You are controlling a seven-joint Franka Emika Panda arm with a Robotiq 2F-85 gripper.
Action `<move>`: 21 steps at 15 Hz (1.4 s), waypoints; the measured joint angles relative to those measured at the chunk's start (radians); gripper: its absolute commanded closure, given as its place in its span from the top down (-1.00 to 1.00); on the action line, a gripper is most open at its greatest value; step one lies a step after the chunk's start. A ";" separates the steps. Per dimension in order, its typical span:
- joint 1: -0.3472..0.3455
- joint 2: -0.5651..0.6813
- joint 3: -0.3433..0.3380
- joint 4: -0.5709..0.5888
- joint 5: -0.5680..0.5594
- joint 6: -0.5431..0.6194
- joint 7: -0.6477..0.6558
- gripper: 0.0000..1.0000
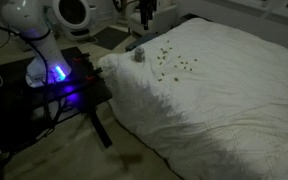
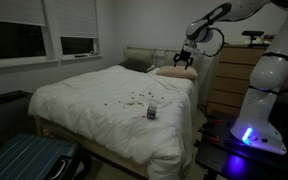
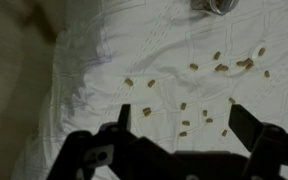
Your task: Pick up the small objects from the bed and put them in the jar
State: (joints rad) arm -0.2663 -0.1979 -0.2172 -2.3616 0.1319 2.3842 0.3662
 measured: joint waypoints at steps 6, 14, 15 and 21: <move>-0.011 0.120 -0.029 0.057 0.098 0.052 0.135 1.00; -0.019 0.319 -0.070 0.168 0.177 0.059 0.187 1.00; -0.022 0.344 -0.070 0.182 0.180 0.059 0.184 1.00; -0.027 0.471 -0.070 0.254 0.181 0.059 0.079 1.00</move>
State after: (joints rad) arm -0.2932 0.2727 -0.2873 -2.1071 0.3128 2.4435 0.4448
